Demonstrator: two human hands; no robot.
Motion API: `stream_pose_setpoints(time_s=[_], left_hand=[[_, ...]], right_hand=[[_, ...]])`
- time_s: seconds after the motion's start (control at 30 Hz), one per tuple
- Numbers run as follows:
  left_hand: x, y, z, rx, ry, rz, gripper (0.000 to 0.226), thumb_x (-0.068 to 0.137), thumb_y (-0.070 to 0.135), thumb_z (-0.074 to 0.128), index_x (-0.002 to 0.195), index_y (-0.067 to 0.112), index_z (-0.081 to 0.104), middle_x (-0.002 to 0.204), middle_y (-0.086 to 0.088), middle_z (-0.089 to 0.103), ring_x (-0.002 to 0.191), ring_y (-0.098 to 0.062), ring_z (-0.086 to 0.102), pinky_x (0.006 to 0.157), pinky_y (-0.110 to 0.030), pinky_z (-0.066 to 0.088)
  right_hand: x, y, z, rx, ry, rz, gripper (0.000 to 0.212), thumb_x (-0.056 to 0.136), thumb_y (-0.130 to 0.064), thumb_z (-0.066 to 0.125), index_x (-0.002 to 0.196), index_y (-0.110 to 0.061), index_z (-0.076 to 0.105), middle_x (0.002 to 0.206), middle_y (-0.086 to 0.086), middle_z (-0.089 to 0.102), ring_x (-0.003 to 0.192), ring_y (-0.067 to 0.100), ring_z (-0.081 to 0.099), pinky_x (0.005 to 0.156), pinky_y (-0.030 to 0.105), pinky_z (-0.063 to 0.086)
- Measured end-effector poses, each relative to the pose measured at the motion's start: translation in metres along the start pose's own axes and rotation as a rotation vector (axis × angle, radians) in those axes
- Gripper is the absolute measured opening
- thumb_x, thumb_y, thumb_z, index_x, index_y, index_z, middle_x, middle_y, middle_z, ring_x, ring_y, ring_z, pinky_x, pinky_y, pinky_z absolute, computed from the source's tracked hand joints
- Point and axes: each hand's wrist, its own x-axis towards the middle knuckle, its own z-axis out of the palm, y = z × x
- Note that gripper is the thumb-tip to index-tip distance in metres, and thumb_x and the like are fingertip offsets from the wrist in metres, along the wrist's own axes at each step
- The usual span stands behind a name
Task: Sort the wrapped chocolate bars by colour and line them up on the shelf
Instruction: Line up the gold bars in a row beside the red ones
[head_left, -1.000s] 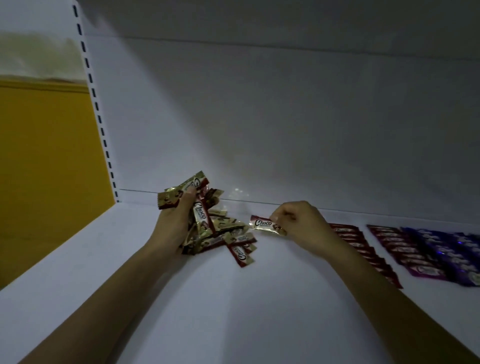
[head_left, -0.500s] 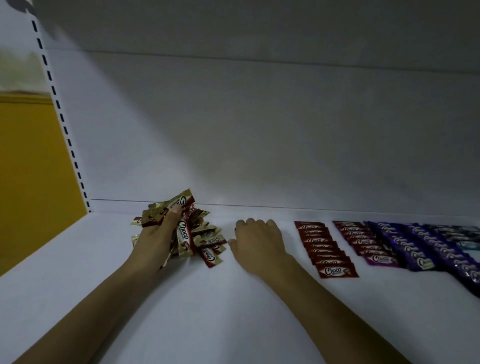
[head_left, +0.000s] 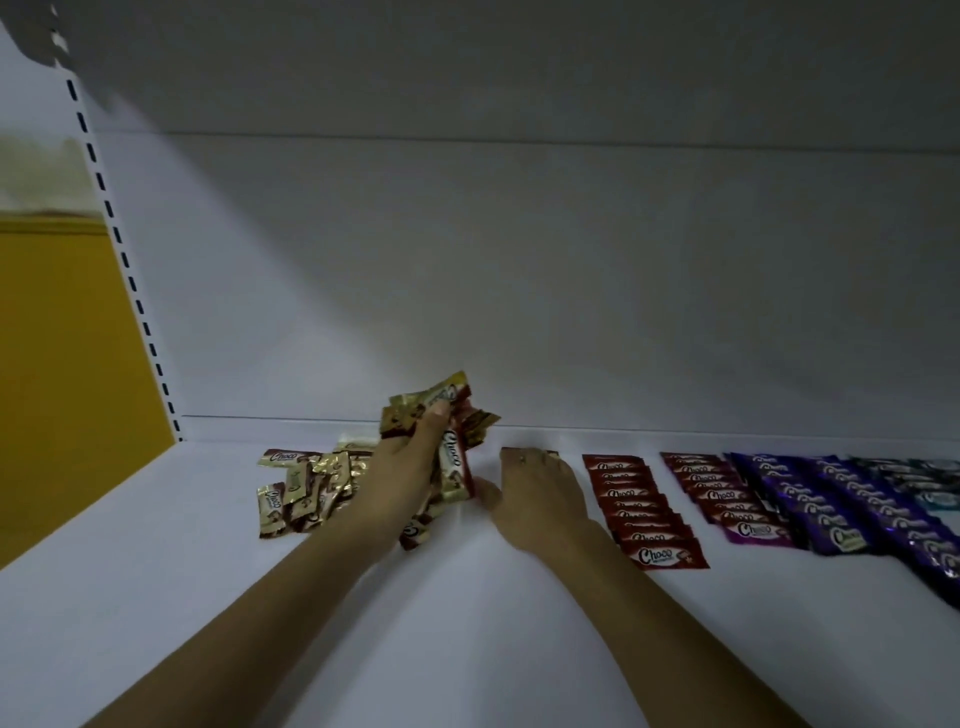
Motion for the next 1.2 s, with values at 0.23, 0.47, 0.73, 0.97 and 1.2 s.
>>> stream_pose_setpoints(time_s=[0.23,0.47,0.73,0.97,1.2], left_hand=[[0.001,-0.015,-0.012,0.048,0.077,-0.032,0.035,0.096,0.050,0.043,0.087,0.039,0.074,0.087,0.012,0.075,0.084,-0.002,0.069,0.070,-0.017,0.053],[0.009,-0.014,-0.020,0.008,0.084,0.028,0.033,0.093,0.057,0.041,0.079,0.053,0.071,0.080,0.020,0.073,0.074,0.002,0.069,0.055,-0.013,0.052],[0.013,-0.027,-0.011,0.083,0.152,0.091,0.037,0.082,0.064,0.039,0.082,0.036,0.065,0.071,0.017,0.069,0.069,0.012,0.062,0.057,-0.011,0.046],[0.014,-0.027,-0.010,0.107,0.206,0.071,0.025,0.094,0.050,0.042,0.077,0.040,0.058,0.069,0.015,0.060,0.060,0.020,0.054,0.050,-0.004,0.039],[0.011,-0.023,-0.008,0.112,0.151,0.088,0.022,0.086,0.055,0.040,0.079,0.044,0.058,0.070,0.013,0.060,0.062,0.019,0.054,0.052,-0.001,0.038]], right_hand=[[0.004,-0.024,-0.039,1.187,-0.005,0.032,0.046,0.093,-0.055,0.039,0.091,-0.016,0.062,0.072,0.002,0.071,0.066,0.017,0.067,0.061,0.022,0.048],[-0.013,-0.036,-0.046,1.250,-0.206,-0.077,0.056,0.071,-0.038,0.077,0.118,-0.028,0.049,0.084,0.006,0.073,0.079,0.018,0.071,0.080,0.028,0.055],[-0.009,0.003,-0.061,1.122,0.069,0.031,0.014,0.078,-0.003,0.073,0.087,-0.008,0.063,0.066,-0.002,0.069,0.060,0.004,0.064,0.057,0.015,0.047],[0.023,0.050,-0.060,0.694,0.178,0.181,0.007,0.084,-0.011,0.069,0.087,-0.014,0.075,0.076,-0.001,0.070,0.069,0.012,0.063,0.068,0.021,0.051],[0.040,0.044,-0.036,0.198,0.011,0.069,0.013,0.085,-0.023,0.065,0.089,-0.028,0.076,0.092,-0.008,0.070,0.090,0.013,0.060,0.086,0.028,0.039]])
